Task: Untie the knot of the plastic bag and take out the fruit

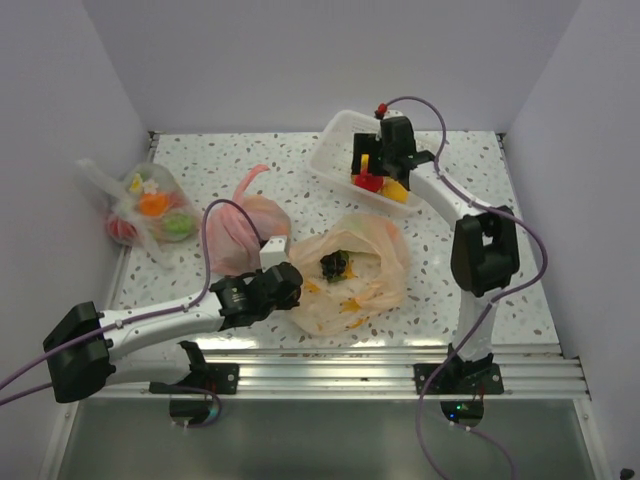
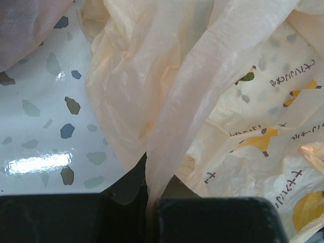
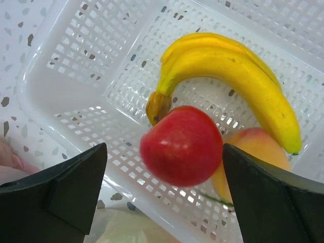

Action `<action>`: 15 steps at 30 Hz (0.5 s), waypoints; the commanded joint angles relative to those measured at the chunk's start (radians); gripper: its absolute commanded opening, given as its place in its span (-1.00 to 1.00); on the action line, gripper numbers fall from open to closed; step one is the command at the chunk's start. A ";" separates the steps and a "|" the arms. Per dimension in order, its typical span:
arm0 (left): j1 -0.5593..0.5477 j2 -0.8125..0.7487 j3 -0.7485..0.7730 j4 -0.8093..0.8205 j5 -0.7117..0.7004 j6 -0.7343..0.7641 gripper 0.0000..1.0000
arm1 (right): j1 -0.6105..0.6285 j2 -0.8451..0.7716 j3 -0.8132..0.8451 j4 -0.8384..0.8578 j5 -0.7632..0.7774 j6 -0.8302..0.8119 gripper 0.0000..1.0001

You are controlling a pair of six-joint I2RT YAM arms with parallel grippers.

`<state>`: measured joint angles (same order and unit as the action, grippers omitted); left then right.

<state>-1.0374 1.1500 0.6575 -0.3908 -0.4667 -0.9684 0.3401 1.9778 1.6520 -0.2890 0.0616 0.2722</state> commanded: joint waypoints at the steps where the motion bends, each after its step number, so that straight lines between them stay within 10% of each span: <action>1: -0.006 -0.003 -0.007 0.050 -0.006 0.020 -0.93 | 0.002 -0.040 0.057 0.008 -0.045 0.007 0.97; 15: -0.006 -0.016 0.017 0.040 -0.009 0.014 -0.94 | 0.183 -0.575 -0.349 -0.108 -0.063 -0.028 0.96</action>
<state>-1.0374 1.1500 0.6563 -0.3744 -0.4580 -0.9581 0.4507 1.5311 1.3663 -0.3523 -0.0093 0.2550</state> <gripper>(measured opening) 0.045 0.982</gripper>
